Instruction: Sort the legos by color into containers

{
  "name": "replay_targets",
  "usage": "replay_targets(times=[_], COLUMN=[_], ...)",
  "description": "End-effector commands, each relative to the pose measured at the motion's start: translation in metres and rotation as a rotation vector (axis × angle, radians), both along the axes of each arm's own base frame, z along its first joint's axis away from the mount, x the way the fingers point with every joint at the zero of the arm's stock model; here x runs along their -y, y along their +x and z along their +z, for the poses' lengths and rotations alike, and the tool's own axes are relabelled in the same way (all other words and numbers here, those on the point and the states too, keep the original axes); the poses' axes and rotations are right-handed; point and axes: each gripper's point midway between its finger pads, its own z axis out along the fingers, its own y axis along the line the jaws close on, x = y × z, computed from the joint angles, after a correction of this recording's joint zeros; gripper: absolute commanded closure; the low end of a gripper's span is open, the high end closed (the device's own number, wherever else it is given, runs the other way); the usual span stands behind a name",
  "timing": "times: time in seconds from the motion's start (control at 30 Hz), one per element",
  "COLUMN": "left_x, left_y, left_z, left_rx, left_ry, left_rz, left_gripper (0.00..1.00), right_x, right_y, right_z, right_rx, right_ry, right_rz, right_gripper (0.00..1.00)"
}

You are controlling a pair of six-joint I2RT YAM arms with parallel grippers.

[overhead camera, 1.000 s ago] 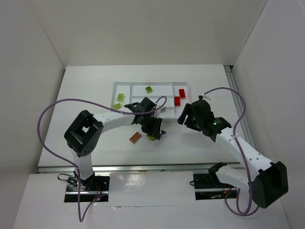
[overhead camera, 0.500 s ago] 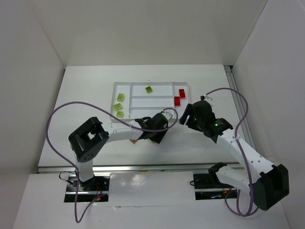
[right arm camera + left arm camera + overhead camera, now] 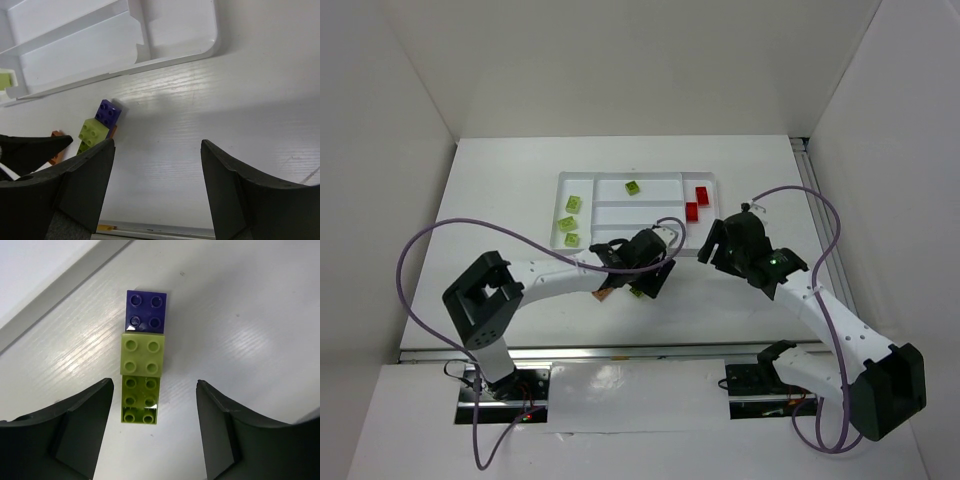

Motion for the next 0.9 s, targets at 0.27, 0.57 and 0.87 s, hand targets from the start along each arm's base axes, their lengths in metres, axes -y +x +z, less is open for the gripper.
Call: replay_targets(times=[0.27, 0.57, 0.87], left_x=[0.001, 0.017, 0.017], left_y=[0.010, 0.019, 0.026], left_z=[0.012, 0.008, 0.004], left_rx=[-0.053, -0.060, -0.049], left_ry=[-0.048, -0.053, -0.020], left_rz=[0.051, 0.031, 0.031], left_gripper=[0.23, 0.30, 0.41], right_x=[0.006, 0.006, 0.008], right_y=[0.000, 0.000, -0.001], right_z=[0.004, 0.004, 0.003], right_rx=[0.016, 0.016, 0.011], right_ry=[-0.022, -0.022, -0.038], right_rz=[-0.004, -0.004, -0.004], right_gripper=[0.23, 0.23, 0.23])
